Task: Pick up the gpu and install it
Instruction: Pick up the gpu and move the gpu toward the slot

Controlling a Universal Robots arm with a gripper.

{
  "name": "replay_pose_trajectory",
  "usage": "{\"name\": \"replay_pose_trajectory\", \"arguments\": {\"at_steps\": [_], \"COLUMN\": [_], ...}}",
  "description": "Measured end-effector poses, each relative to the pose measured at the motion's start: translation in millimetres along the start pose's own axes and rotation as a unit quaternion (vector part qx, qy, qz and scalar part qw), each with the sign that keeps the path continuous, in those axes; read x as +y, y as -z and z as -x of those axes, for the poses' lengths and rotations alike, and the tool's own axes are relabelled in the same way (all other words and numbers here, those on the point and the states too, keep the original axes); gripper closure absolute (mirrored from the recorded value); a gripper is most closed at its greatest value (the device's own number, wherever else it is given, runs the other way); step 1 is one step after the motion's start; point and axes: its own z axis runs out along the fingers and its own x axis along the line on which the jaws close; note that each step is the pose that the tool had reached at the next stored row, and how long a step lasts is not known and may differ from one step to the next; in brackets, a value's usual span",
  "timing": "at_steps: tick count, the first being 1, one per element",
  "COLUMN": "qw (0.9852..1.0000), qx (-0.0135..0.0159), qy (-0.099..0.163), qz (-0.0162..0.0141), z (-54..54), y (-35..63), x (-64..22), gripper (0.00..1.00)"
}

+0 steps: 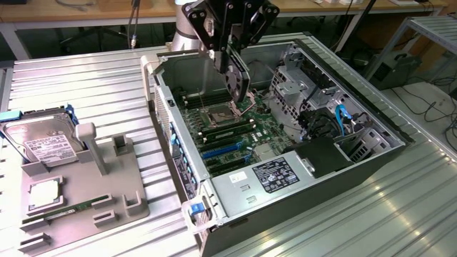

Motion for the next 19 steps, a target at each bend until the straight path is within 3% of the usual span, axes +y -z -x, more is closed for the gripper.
{"name": "replay_pose_trajectory", "arguments": {"at_steps": [19], "qw": [1.0000], "qx": [0.0000], "qy": [0.000], "qz": [0.0000], "z": [16.7], "y": [-1.2], "x": [0.2], "gripper": [0.73]}}
